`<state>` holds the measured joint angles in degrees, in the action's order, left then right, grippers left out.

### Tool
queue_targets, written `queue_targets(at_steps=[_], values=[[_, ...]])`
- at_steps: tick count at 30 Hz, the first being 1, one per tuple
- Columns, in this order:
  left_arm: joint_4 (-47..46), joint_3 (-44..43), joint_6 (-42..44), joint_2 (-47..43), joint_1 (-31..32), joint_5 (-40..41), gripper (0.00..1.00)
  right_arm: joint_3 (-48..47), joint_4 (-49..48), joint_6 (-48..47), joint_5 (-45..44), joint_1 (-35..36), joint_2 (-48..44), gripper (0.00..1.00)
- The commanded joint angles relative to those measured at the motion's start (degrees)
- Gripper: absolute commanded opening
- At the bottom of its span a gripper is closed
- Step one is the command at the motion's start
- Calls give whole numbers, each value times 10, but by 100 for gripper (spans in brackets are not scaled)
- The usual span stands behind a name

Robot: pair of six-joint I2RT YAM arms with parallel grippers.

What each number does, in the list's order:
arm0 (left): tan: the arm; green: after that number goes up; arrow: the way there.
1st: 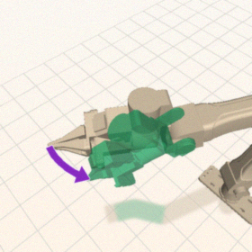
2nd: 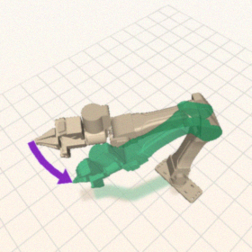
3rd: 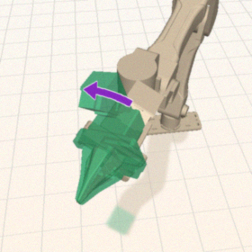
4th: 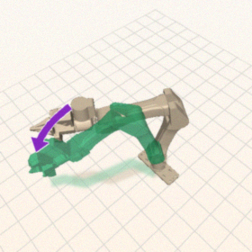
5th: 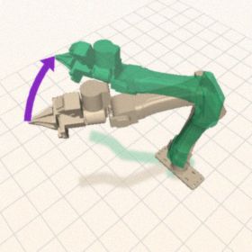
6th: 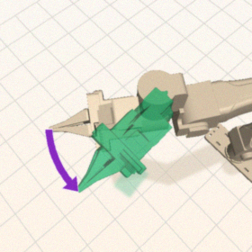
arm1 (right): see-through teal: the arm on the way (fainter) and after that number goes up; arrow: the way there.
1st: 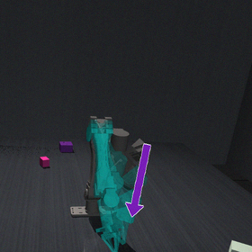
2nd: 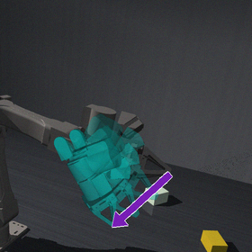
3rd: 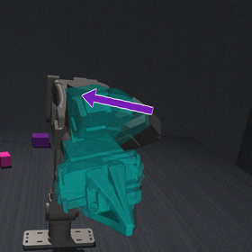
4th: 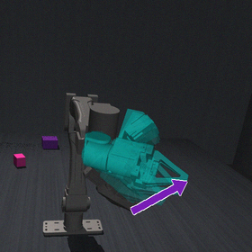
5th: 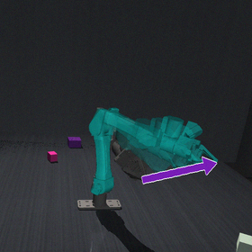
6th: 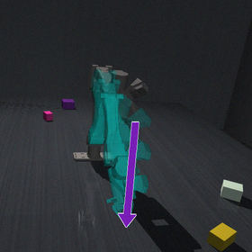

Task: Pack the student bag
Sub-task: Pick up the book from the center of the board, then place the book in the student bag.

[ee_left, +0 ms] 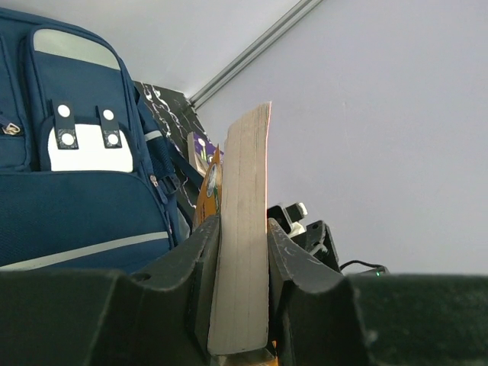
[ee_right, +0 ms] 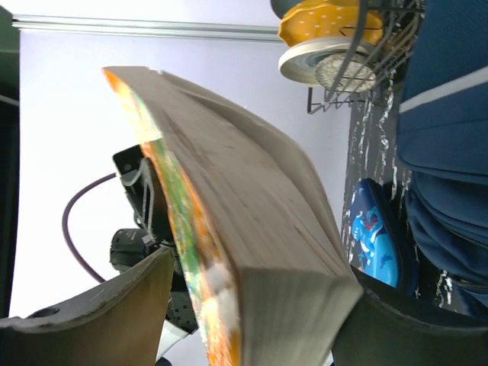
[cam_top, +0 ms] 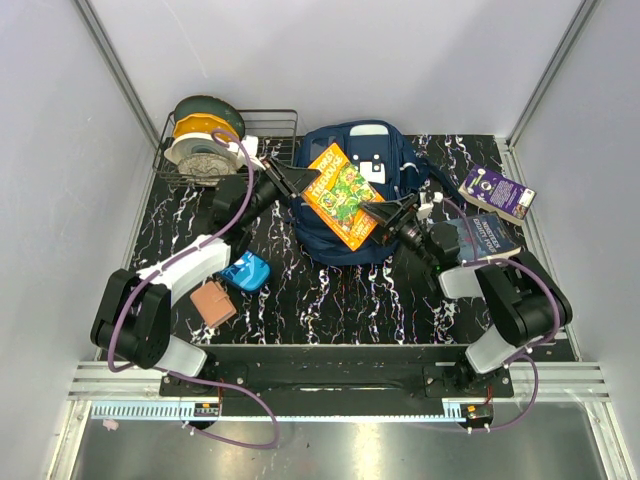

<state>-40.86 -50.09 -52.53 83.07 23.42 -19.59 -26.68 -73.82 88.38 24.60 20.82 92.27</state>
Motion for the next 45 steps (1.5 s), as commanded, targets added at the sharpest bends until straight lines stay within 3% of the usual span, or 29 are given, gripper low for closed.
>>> queue_targets(at_steps=[1,5,8,10,12,13,14,16,21,26,28,31,38,45], values=[[-69,-2,-28,-12,3,-26,26,-28,-146,-27,4,7,-49,79],[-71,7,-35,-9,4,-26,26,-25,-140,-32,5,7,-64,74],[-63,9,-33,-8,3,-19,33,-22,-143,-29,15,7,-64,61],[-58,5,-29,-7,3,-19,41,-19,-142,-29,19,9,-70,49],[-51,3,-23,-5,4,-19,41,-15,-142,-31,23,8,-75,39],[-49,0,-22,-5,3,-19,43,-14,-142,-34,25,8,-82,22],[-44,-2,-20,-4,3,-22,50,-14,-138,-36,27,8,-85,12],[-36,-11,-10,0,2,-32,50,-18,-121,-46,32,9,-100,0],[33,-26,44,-5,0,-34,75,-25,14,-103,21,7,-174,0],[161,-21,138,-55,0,42,99,-77,348,-260,-59,5,-288,0],[205,-21,161,-82,0,72,99,-100,466,-314,-87,-11,-330,0],[251,-24,190,-113,0,89,99,-120,521,-330,-111,-51,-356,0],[353,-13,238,-210,17,61,99,-160,589,-343,-157,-147,-373,0],[402,12,262,-256,53,113,99,-247,607,-365,-148,-158,-293,0]])
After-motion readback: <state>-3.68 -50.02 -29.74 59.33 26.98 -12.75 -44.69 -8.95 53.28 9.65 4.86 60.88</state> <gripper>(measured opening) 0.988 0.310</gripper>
